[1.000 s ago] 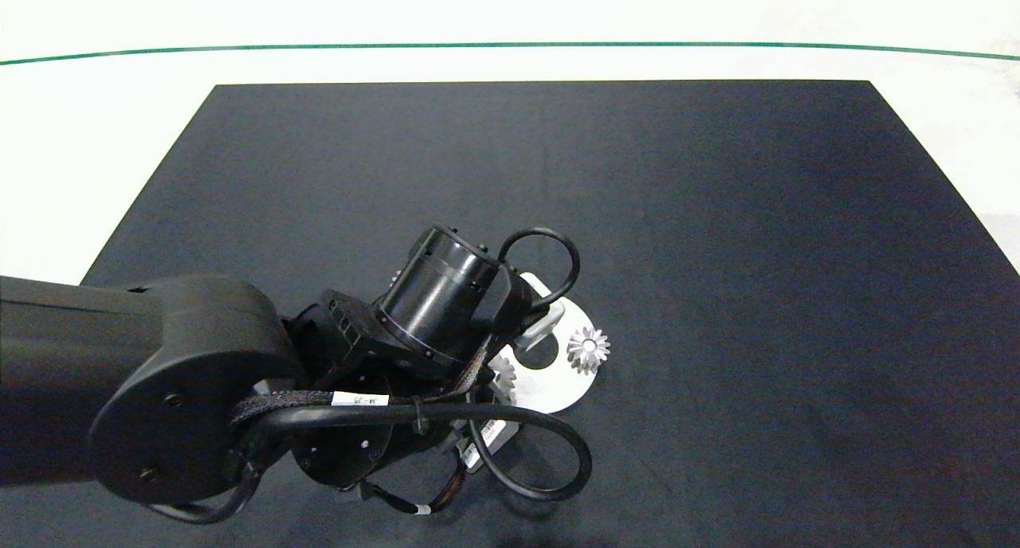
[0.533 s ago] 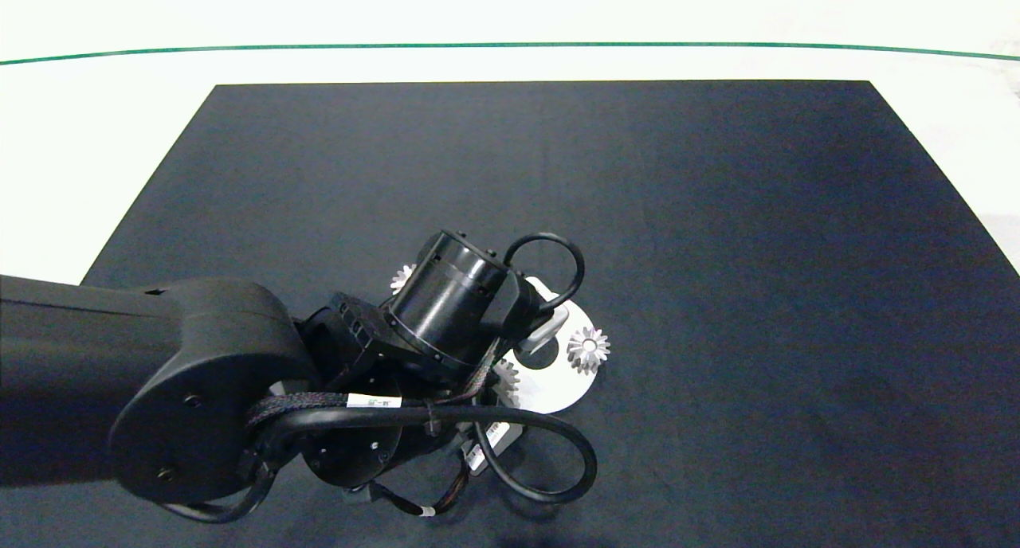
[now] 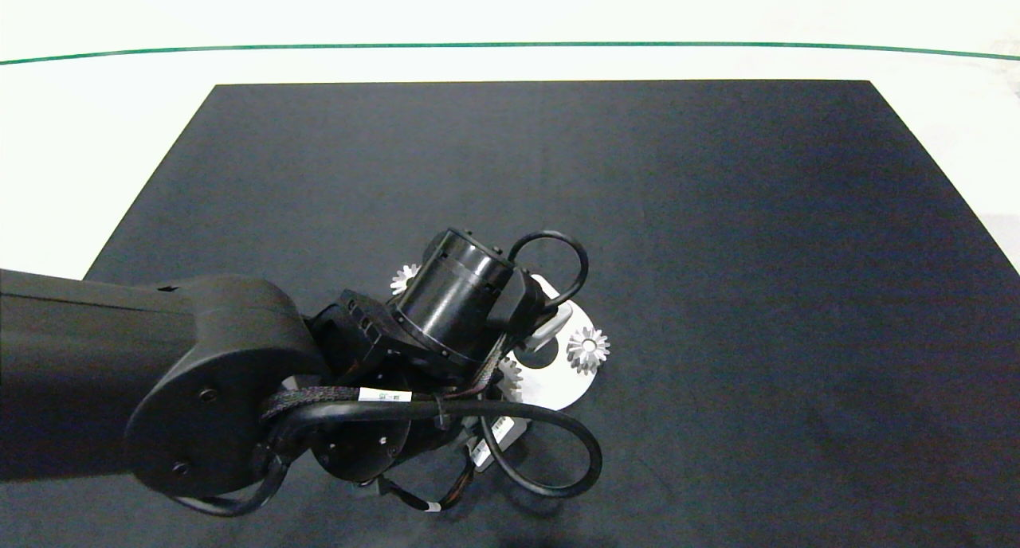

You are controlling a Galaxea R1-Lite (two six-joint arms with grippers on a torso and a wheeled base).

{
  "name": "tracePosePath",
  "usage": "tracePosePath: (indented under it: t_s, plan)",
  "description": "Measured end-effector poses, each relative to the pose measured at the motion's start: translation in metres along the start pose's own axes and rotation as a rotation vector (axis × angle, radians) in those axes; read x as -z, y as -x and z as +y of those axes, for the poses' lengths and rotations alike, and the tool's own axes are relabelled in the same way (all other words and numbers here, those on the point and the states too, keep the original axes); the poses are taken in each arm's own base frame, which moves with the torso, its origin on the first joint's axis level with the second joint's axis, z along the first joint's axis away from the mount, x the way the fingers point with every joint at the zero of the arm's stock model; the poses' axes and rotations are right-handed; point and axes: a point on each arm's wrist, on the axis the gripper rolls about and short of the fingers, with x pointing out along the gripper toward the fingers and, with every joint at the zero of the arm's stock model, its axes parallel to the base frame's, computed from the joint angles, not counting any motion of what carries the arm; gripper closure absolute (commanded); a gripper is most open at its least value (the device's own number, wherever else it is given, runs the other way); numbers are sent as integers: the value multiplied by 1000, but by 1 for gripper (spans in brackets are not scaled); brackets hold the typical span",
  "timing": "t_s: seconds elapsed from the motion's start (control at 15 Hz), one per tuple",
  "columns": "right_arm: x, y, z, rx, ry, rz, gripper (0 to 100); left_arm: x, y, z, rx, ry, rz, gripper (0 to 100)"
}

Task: Remove an incorrectly installed larger gear and replace it with the correct smaller gear

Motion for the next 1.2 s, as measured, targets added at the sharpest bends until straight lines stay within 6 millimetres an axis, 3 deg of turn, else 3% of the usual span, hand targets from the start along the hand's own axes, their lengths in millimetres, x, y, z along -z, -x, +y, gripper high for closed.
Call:
tracePosePath:
  t_s: [0.8,0.87,1.2]
  plan:
    - [0,0,0,-2,-2,1,0,-4,-6,-3,2,2,3,87]
    - [0,0,0,-2,-1,2,0,-4,-7,-3,3,2,3,0]
    - [0,0,0,-2,-2,2,0,-2,-7,-3,4,0,12,0]
